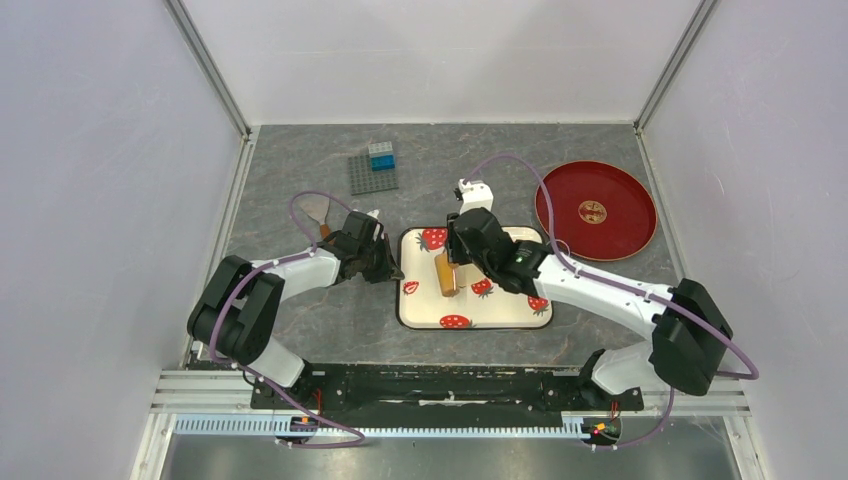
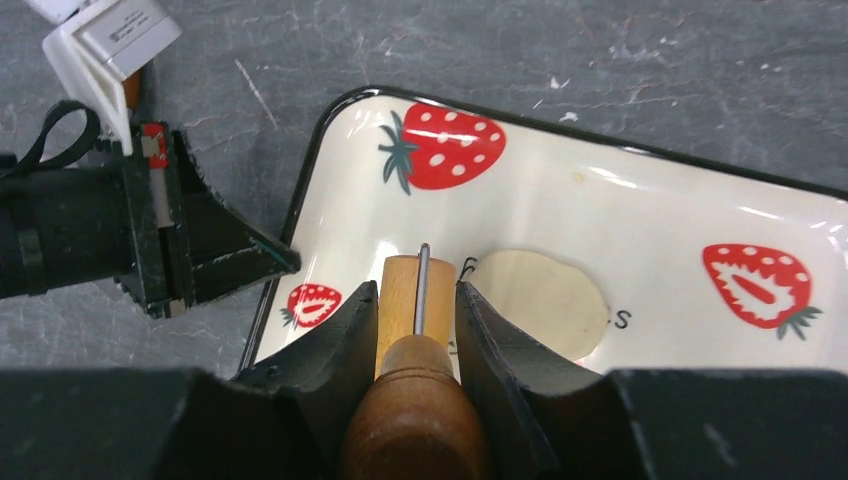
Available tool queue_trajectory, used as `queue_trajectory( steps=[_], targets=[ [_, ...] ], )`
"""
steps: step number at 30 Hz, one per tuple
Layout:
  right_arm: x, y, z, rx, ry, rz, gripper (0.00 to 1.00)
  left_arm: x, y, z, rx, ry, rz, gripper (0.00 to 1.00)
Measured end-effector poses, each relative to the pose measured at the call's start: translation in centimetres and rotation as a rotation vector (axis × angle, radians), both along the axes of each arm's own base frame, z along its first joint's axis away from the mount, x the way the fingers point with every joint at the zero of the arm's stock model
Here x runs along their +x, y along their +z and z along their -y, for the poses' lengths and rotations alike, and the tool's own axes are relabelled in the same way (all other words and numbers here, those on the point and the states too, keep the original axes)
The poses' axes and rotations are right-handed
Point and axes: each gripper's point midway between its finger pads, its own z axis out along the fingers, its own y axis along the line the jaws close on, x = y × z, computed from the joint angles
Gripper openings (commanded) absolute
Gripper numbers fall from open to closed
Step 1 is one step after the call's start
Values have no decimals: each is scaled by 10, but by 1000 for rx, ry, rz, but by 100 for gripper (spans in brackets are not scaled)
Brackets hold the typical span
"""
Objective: Roll out the dumpling wrappers from the dough
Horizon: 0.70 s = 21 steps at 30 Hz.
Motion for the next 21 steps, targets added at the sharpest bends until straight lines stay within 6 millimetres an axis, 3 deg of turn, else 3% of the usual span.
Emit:
queue_trajectory(
  steps=[10, 17, 21],
  targets=[
    [30, 0, 38, -61, -97, 19, 0, 0, 0, 0, 0, 0, 0, 2],
    [36, -25, 33, -75, -76, -1, 0, 0, 0, 0, 0, 0, 0, 2],
    [39, -25, 28, -42, -67, 20, 0, 0, 0, 0, 0, 0, 0, 2]
  ],
)
